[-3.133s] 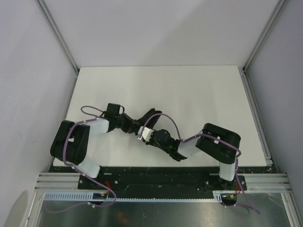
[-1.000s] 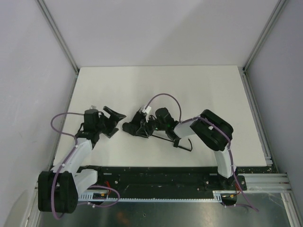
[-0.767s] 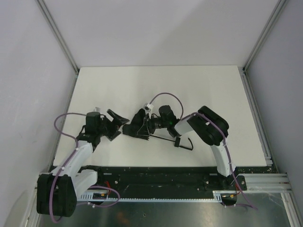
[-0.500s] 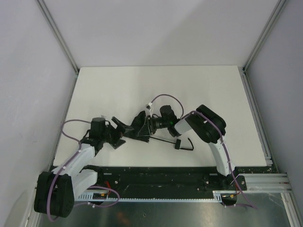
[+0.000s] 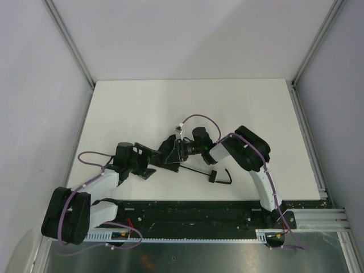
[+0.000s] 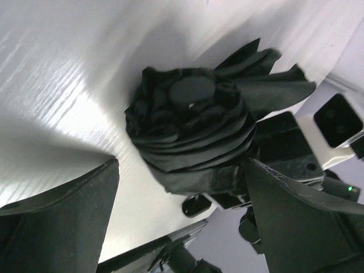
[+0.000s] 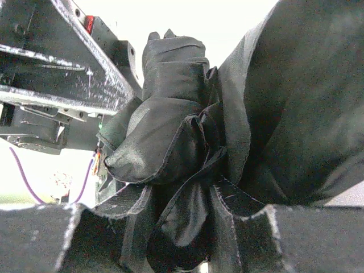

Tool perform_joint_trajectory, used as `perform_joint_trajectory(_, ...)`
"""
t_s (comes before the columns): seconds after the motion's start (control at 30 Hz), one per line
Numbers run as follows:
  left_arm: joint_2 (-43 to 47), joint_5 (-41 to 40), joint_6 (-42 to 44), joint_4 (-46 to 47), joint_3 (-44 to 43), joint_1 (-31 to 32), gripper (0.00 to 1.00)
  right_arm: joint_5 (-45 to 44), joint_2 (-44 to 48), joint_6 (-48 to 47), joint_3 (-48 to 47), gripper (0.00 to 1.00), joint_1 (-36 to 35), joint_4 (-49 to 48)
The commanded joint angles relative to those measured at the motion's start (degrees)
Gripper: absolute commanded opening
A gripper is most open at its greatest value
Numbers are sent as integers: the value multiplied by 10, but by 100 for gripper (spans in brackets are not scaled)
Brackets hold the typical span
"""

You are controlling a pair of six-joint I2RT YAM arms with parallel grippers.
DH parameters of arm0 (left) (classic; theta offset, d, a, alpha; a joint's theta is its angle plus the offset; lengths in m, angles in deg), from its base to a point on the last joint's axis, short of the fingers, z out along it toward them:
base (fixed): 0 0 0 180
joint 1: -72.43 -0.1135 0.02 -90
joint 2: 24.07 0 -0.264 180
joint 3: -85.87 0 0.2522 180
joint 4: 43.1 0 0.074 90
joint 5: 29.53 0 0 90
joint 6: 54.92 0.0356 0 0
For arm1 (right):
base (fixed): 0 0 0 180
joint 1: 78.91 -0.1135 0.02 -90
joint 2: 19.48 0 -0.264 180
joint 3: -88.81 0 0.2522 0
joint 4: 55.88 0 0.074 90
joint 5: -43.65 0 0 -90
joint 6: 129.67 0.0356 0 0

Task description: Put away the umbrella

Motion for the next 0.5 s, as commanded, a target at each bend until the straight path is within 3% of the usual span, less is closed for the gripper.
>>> perform_joint_trajectory(0.0, -35, -72, -22, 84, 5, 9, 94, -22, -55, -19, 33, 0, -10, 158)
perform_joint_trajectory(0.27, -129, -112, 11, 104, -2, 16, 80, -11, -51, -27, 26, 0, -9, 157)
perform_joint_trajectory(0.47, -189, -121, 66, 107, -26, 16, 52, -1, -46, -52, 20, 0, -14, 175)
